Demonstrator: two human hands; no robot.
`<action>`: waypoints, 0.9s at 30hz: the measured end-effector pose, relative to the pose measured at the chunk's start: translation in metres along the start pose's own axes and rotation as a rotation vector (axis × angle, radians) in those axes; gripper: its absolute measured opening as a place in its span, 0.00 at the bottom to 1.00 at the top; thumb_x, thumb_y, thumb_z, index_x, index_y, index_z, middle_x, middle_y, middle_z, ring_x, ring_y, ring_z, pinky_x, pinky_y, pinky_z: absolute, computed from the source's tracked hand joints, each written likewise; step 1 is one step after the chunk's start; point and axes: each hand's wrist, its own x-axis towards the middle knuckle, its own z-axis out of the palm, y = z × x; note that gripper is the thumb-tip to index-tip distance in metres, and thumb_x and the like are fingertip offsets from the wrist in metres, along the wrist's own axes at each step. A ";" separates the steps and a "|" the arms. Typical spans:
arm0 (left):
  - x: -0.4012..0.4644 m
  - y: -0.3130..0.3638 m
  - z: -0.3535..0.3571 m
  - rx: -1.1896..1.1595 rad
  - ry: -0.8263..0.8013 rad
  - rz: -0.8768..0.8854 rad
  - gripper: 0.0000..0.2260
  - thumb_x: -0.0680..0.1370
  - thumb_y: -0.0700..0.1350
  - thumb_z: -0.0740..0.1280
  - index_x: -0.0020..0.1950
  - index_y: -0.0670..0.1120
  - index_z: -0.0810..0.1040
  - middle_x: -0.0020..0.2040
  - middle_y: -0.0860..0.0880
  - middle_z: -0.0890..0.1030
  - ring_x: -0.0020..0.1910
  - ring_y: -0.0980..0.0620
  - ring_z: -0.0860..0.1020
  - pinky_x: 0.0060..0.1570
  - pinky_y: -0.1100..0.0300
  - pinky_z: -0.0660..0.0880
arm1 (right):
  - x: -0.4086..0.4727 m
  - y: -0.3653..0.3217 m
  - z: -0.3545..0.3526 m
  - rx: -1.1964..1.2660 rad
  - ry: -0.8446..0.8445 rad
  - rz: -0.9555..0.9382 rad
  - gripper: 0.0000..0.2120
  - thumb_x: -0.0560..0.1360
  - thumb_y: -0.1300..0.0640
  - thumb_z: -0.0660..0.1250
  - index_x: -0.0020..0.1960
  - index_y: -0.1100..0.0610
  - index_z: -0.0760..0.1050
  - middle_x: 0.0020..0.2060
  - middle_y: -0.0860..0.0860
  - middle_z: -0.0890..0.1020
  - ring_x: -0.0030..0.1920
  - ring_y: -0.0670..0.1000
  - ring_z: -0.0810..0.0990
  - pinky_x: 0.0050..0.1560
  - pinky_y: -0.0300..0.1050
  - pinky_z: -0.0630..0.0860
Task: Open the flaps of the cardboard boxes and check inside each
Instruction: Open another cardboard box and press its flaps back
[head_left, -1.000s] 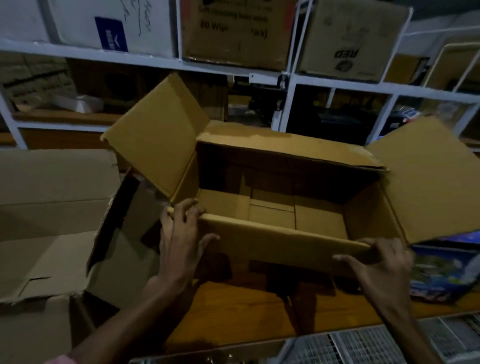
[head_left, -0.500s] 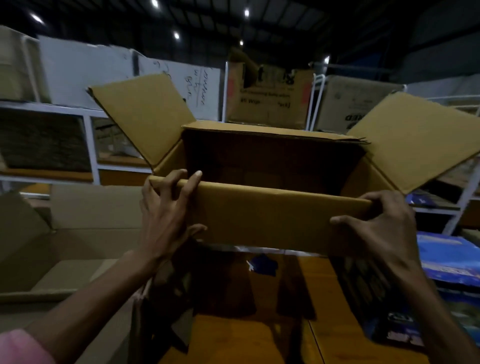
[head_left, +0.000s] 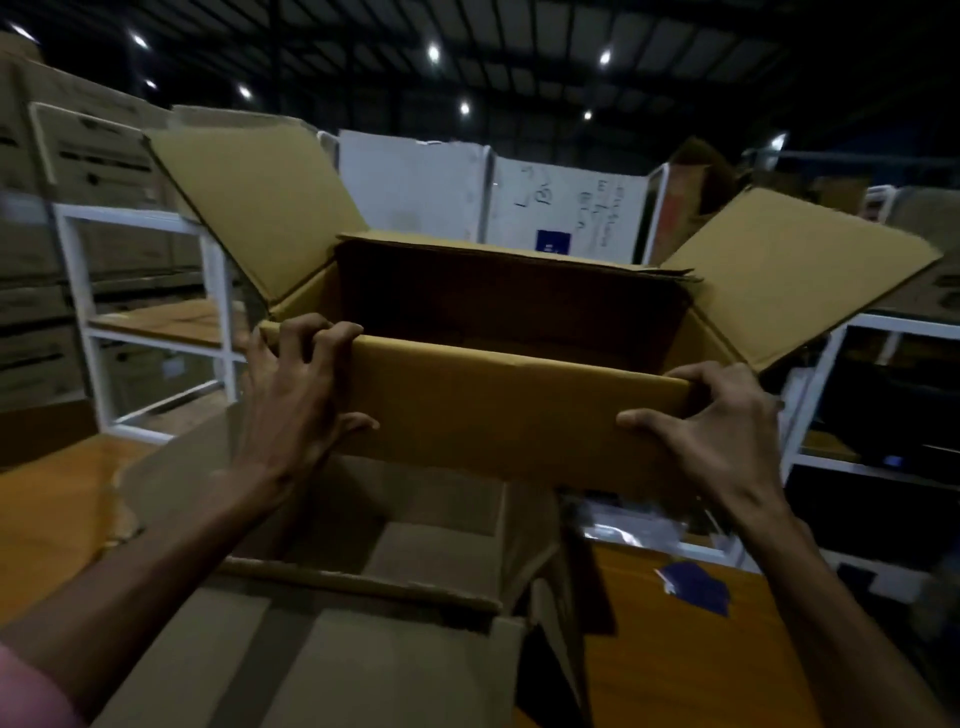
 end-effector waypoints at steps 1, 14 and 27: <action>-0.001 -0.023 -0.003 0.014 -0.013 -0.007 0.48 0.59 0.51 0.85 0.74 0.49 0.65 0.69 0.39 0.65 0.65 0.25 0.66 0.57 0.25 0.69 | -0.001 -0.016 0.018 0.007 -0.009 0.000 0.30 0.59 0.37 0.77 0.55 0.52 0.78 0.50 0.53 0.75 0.51 0.56 0.75 0.53 0.63 0.75; -0.056 -0.157 0.041 0.044 -0.204 -0.141 0.46 0.59 0.53 0.85 0.72 0.52 0.66 0.69 0.42 0.66 0.62 0.27 0.65 0.45 0.31 0.75 | -0.039 -0.062 0.166 -0.061 -0.281 0.099 0.29 0.62 0.38 0.77 0.57 0.51 0.79 0.50 0.52 0.74 0.55 0.57 0.72 0.55 0.53 0.70; -0.103 -0.162 0.125 -0.002 -0.590 -0.321 0.43 0.62 0.54 0.83 0.70 0.55 0.63 0.68 0.45 0.61 0.71 0.31 0.57 0.58 0.31 0.76 | -0.098 -0.014 0.226 -0.112 -0.593 0.309 0.21 0.67 0.40 0.77 0.52 0.49 0.74 0.48 0.47 0.72 0.52 0.47 0.69 0.64 0.54 0.69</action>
